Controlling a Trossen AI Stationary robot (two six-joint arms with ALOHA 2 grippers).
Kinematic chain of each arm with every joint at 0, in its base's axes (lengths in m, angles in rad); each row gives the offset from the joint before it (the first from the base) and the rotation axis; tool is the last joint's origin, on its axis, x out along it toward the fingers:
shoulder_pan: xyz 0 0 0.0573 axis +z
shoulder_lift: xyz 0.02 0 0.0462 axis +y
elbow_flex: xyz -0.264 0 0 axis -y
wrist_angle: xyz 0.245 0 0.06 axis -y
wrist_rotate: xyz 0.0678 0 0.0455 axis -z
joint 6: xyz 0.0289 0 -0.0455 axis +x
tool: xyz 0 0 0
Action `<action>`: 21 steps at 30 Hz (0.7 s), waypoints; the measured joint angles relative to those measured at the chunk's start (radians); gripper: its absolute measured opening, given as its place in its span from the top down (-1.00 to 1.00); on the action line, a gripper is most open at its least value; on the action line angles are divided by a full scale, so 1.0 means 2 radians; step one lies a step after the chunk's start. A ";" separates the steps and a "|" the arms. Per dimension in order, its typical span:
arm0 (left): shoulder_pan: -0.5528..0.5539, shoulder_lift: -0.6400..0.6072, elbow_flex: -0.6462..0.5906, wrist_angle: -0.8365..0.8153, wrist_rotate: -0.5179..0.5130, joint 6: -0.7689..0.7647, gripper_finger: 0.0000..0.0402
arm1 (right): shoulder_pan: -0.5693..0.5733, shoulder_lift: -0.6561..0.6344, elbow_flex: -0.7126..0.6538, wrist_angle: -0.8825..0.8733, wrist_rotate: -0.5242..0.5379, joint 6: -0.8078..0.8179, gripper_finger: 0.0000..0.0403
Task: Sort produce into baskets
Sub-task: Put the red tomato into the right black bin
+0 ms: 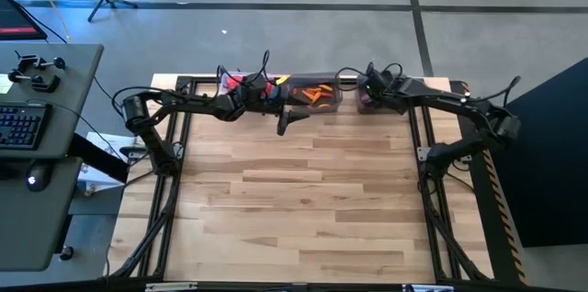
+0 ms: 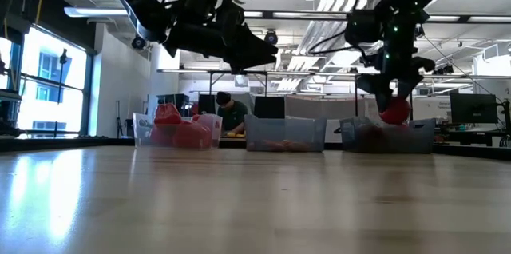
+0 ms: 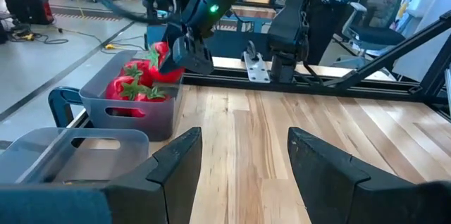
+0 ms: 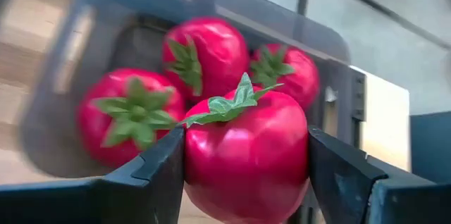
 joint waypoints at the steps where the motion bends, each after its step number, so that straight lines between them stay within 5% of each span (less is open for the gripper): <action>1: 0.000 0.000 0.000 0.000 0.000 0.000 0.03 | -0.002 0.000 -0.004 0.000 0.009 0.000 -0.15; 6: 0.000 0.000 0.000 0.001 0.000 0.000 0.03 | -0.016 0.000 -0.021 0.010 0.039 -0.051 -0.15; 11: 0.000 0.000 0.000 0.000 0.000 0.001 0.03 | -0.029 0.000 -0.043 0.034 0.015 -0.090 -0.15; 21: -0.005 0.000 0.000 -0.001 -0.034 0.013 0.16 | -0.033 0.000 -0.068 0.060 0.021 -0.079 -0.33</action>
